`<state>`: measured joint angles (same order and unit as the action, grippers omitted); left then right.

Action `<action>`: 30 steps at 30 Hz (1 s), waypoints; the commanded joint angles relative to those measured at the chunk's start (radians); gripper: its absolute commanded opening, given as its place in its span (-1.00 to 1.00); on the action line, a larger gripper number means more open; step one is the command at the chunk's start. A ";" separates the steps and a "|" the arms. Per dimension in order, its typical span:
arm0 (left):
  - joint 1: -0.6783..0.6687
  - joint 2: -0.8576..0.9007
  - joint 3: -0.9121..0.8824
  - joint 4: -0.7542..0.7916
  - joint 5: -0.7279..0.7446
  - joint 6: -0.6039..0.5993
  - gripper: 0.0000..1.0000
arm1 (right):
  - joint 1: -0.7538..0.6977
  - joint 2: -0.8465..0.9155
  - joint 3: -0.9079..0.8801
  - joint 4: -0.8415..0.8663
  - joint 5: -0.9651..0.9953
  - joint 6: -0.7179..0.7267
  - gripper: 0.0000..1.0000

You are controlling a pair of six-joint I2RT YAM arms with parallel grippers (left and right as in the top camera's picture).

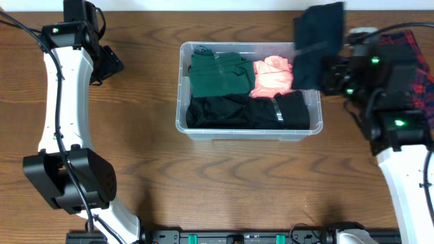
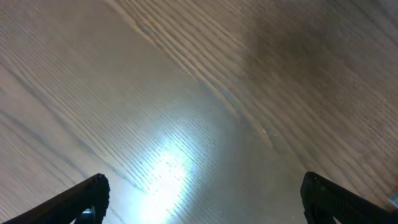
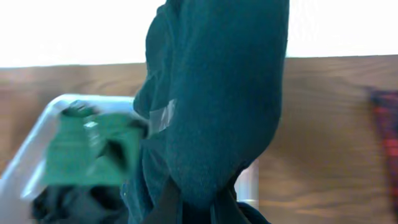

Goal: Pack container
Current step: 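Carry the black garment into the bin's right side and lower it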

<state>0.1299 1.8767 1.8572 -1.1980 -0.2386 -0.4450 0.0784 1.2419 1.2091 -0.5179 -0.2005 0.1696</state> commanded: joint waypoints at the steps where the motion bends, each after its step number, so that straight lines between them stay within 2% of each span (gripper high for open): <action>1: 0.005 0.006 -0.005 -0.004 -0.005 -0.002 0.96 | 0.064 0.055 0.006 0.008 -0.009 0.043 -0.97; 7: 0.005 0.006 -0.005 -0.004 -0.005 -0.002 0.96 | 0.112 0.211 0.006 0.021 -0.008 0.062 -0.97; 17: 0.005 0.006 -0.005 -0.004 -0.005 -0.002 0.96 | 0.112 0.461 0.006 0.042 0.065 0.061 -0.97; 21: 0.005 0.006 -0.005 -0.004 -0.005 -0.002 0.96 | 0.112 0.521 0.006 0.067 0.064 0.061 -0.69; 26: 0.005 0.006 -0.005 -0.004 -0.005 -0.002 0.96 | 0.112 0.507 0.014 0.082 0.030 0.050 -0.45; 30: 0.005 0.006 -0.005 -0.004 -0.005 -0.002 0.96 | 0.112 0.459 0.018 0.080 0.009 0.048 -0.08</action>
<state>0.1303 1.8767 1.8572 -1.1980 -0.2386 -0.4450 0.1852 1.7565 1.2087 -0.4419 -0.1585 0.2260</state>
